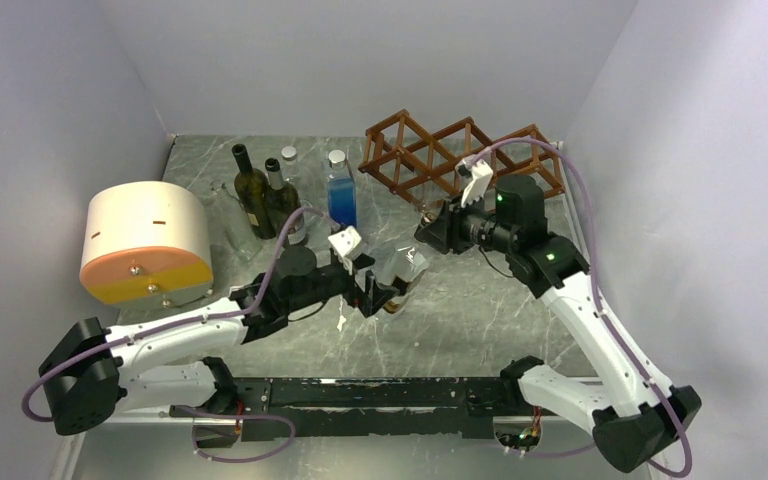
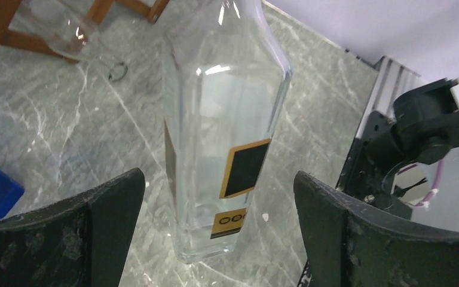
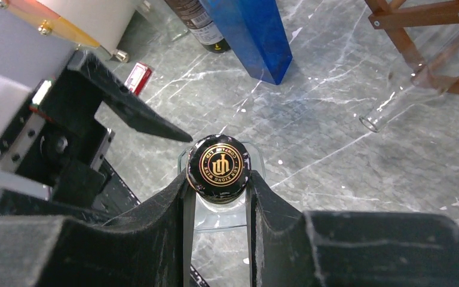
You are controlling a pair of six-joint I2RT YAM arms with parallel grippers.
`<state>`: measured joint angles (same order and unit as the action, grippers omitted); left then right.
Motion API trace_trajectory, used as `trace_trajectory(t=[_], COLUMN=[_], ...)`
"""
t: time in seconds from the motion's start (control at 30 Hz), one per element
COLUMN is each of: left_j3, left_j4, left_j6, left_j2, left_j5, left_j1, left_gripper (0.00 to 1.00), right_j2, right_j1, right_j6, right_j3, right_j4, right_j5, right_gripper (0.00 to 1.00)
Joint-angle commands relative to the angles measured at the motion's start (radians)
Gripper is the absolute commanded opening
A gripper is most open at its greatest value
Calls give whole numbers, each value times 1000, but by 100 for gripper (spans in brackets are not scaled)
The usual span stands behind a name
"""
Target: Put the wine bottle on the wine rack
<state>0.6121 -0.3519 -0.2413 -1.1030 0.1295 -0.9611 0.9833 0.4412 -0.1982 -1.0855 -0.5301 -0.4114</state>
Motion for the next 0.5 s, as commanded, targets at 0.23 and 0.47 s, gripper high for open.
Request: trace_trajectory(t=[0.23, 0.47], left_j3=[-45, -66], left_j4=[-94, -111], left_j6=[47, 77], left_j2=[-49, -60], left_j5=[-271, -294], left_j1=[-42, -42], left_gripper=[93, 92], right_j2=[104, 119], right_j1=[84, 95], right_j6=[-241, -249], right_j3=[-71, -98], right_j4=[309, 297], right_j5=[-11, 0], right_gripper=[0, 0])
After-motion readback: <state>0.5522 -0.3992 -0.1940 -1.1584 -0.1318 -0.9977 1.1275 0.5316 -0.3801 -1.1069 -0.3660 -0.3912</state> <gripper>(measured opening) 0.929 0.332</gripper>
